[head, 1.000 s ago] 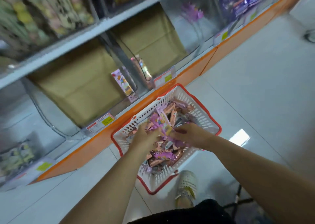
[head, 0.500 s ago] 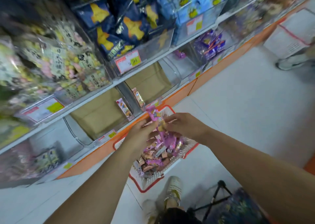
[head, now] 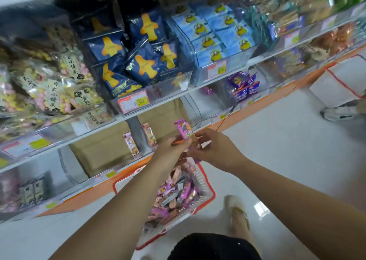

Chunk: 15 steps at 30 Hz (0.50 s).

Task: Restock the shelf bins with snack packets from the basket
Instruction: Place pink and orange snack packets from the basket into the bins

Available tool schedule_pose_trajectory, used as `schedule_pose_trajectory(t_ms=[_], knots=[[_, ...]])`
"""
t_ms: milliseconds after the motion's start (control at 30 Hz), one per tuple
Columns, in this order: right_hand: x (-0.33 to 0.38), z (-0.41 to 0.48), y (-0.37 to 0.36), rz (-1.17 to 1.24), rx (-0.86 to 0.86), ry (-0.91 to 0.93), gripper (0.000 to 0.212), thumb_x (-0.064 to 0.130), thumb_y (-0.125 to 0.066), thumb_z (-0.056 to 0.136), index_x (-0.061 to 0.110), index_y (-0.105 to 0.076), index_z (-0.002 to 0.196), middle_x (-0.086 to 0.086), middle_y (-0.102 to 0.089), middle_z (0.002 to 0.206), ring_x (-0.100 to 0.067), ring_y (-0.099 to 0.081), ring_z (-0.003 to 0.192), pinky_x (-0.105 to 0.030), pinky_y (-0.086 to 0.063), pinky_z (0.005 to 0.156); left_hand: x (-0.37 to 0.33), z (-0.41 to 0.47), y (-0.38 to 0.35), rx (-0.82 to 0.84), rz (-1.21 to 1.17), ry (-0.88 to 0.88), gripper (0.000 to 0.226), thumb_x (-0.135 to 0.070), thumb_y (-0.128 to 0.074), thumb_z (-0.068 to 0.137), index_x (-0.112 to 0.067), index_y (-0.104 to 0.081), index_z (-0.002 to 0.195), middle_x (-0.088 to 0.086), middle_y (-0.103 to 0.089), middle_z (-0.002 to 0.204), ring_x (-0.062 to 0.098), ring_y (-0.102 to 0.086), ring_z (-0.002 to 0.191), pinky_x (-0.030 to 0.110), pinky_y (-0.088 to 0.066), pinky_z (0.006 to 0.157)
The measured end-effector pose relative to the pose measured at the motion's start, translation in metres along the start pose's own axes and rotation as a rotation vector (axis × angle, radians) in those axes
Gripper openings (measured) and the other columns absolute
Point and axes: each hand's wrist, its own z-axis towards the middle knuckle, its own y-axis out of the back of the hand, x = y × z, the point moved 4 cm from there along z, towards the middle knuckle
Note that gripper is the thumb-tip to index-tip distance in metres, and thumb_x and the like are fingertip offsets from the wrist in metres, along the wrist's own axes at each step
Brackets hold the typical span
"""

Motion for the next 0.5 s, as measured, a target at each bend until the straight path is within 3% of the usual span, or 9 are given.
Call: schedule_pose_trajectory(t_ms=[100,167,233,300,433,500], knots=[[-0.017,0.038,0.031,-0.113,-0.007,0.087,0.02,0.019,-0.076,0.075,0.026,-0.063,0.088,0.011,-0.065,0.069,0.001,-0.058,0.057,-0.011,-0.041,0.055,-0.007,0.04,-0.031,-0.104,-0.018,-0.048,0.009,-0.026,-0.066,0.088,-0.018,-0.066,0.091,-0.001,-0.07,0.075,0.009,-0.065,0.062,0.029,-0.053,0.073],[-0.034,0.063,0.047,-0.162,-0.007,0.138,0.022,0.012,-0.071,0.077,0.021,-0.067,0.096,0.01,-0.063,0.063,0.0,-0.056,0.052,-0.013,-0.043,0.055,-0.006,0.066,-0.052,-0.162,-0.078,-0.047,0.008,-0.026,-0.066,0.088,-0.019,-0.064,0.092,-0.007,-0.068,0.066,0.002,-0.064,0.052,0.022,-0.047,0.063],[-0.051,0.085,0.059,-0.205,0.005,0.181,0.046,0.011,-0.067,0.08,0.02,-0.056,0.124,0.002,-0.067,0.073,-0.007,-0.057,0.059,-0.023,-0.05,0.068,-0.005,0.09,-0.072,-0.209,-0.148,-0.061,0.004,-0.024,-0.065,0.089,-0.022,-0.063,0.087,-0.01,-0.069,0.063,0.003,-0.065,0.052,0.022,-0.043,0.061],[-0.07,0.103,0.07,-0.247,0.025,0.261,0.057,0.011,-0.063,0.085,0.024,-0.046,0.137,-0.004,-0.065,0.088,-0.012,-0.054,0.065,-0.028,-0.05,0.074,-0.004,0.114,-0.089,-0.249,-0.143,-0.093,0.005,-0.023,-0.064,0.09,-0.022,-0.064,0.085,-0.006,-0.072,0.073,0.006,-0.067,0.06,0.023,-0.043,0.064],[-0.096,0.139,0.088,-0.383,0.07,0.359,0.04,0.005,-0.056,0.09,0.018,-0.058,0.128,-0.011,-0.057,0.098,-0.022,-0.058,0.075,-0.033,-0.049,0.081,-0.006,0.15,-0.107,-0.298,-0.118,-0.17,0.011,-0.012,-0.061,0.091,-0.018,-0.065,0.099,-0.007,-0.067,0.077,-0.002,-0.063,0.054,0.009,-0.043,0.051],[-0.106,0.165,0.096,-0.442,0.047,0.332,0.039,0.001,-0.054,0.088,0.015,-0.061,0.124,-0.017,-0.058,0.099,-0.032,-0.061,0.082,-0.036,-0.049,0.082,-0.005,0.166,-0.101,-0.374,0.093,-0.221,0.022,-0.014,-0.06,0.091,-0.014,-0.064,0.113,-0.001,-0.068,0.091,0.004,-0.059,0.062,0.011,-0.042,0.055]])
